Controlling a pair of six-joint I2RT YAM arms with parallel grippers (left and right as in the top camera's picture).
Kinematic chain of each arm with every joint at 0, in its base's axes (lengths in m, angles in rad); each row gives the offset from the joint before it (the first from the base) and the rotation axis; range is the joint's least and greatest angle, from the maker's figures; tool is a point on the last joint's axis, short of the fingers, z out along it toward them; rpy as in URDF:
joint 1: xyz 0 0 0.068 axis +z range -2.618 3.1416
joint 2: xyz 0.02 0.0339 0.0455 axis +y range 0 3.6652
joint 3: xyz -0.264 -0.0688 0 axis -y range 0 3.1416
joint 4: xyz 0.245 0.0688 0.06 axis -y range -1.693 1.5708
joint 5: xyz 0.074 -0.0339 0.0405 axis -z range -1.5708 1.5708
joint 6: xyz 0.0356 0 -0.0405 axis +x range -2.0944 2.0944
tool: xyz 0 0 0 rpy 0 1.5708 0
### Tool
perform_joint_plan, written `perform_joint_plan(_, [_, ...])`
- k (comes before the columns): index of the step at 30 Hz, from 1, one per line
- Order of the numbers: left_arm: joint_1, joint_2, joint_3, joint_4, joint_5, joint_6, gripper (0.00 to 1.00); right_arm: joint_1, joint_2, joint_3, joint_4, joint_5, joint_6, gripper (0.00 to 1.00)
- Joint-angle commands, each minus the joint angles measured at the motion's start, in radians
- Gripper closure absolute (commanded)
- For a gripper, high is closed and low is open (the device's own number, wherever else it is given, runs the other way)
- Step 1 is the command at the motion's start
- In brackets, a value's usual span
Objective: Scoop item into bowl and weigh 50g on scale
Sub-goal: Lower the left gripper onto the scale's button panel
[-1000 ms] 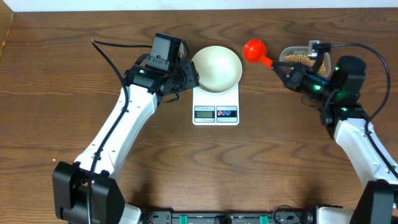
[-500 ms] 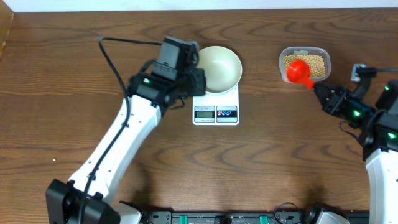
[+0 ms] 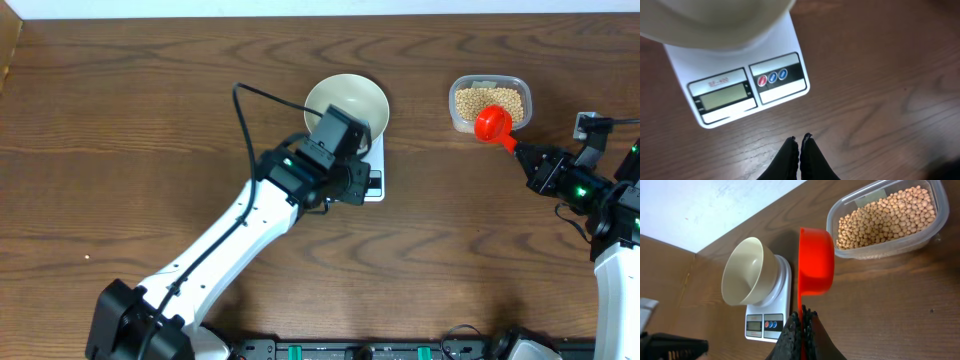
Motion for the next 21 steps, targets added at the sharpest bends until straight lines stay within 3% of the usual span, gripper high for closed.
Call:
perform_joint_plan(1, [-0.025,0.018,-0.040,0.032,-0.032,-0.021,0.92,-0.005,0.001,0.006,-0.002,0.002,-0.022,0.99])
perform_joint_plan(6, [-0.048,0.043,-0.093,0.105,-0.120,-0.062,0.93,-0.005,0.001,0.006,-0.002,0.002,-0.023,0.99])
perform_joint_plan(11, [-0.048,0.079,-0.148,0.225,-0.121,-0.062,0.93,-0.005,0.001,0.006,-0.006,0.021,-0.022,0.99])
perform_joint_plan(21, [-0.048,0.194,-0.150,0.311,-0.125,-0.061,0.93,-0.005,0.002,0.006,-0.009,0.021,-0.022,0.99])
